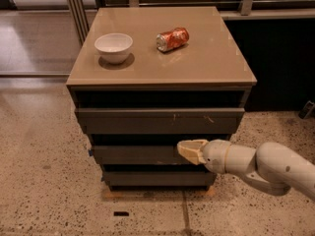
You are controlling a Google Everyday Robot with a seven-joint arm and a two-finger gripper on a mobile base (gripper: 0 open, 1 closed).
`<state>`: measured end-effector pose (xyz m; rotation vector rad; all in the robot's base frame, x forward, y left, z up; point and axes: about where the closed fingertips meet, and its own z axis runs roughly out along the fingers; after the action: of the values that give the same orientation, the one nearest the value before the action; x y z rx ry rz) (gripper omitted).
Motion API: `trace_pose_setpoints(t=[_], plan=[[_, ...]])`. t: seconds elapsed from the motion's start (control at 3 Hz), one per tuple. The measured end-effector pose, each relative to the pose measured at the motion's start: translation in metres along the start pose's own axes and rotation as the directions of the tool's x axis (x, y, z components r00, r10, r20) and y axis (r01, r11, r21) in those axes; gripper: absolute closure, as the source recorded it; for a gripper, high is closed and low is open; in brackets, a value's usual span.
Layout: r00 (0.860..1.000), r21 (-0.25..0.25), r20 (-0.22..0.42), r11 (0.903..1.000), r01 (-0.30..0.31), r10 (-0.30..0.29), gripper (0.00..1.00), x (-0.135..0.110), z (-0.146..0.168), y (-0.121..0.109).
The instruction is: Open middle drawer
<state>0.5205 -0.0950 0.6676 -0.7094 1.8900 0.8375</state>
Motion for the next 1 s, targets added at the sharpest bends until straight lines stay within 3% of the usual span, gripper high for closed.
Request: trace_pose_setpoints(t=[0.33,0.67,1.0], plan=[[0.993,0.041,0.075,0.9944,-0.097,0.094,1.0,0.034,0.039,-0.006],[0.987,0.119,0.082,0.982,-0.147,0.137,1.0,0.055,0.045,-0.031],[0.991,0.132,0.079,0.984,-0.12,0.11,1.0,0.054,0.045,-0.026]])
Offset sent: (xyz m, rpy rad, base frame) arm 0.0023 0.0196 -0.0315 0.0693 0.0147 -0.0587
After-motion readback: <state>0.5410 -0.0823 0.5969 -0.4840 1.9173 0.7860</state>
